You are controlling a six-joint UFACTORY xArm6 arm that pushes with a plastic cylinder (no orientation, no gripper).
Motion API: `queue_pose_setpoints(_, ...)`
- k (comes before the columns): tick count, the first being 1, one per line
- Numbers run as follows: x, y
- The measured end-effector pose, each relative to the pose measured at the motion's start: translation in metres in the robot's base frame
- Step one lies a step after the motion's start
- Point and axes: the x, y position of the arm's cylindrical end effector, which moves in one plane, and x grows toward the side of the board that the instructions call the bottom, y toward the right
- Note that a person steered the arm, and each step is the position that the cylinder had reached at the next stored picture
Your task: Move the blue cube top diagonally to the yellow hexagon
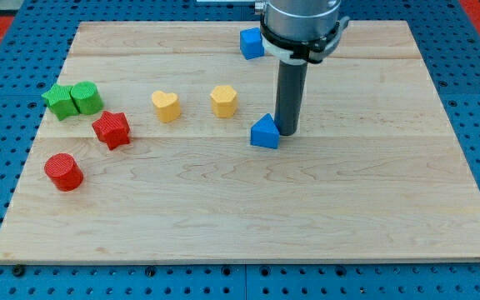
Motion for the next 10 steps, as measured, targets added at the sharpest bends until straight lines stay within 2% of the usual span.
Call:
queue_pose_setpoints(1,-0.067,0.064)
queue_pose_setpoints(2,-0.156,0.102)
queue_pose_setpoints(3,-0.222,0.056)
queue_pose_setpoints(4,-0.245,0.022)
queue_pose_setpoints(5,-0.208,-0.048)
queue_pose_setpoints(7,-0.144,-0.079)
queue_pose_setpoints(8,-0.173,-0.091)
queue_pose_setpoints(9,-0.153,-0.139)
queue_pose_setpoints(10,-0.134,-0.150)
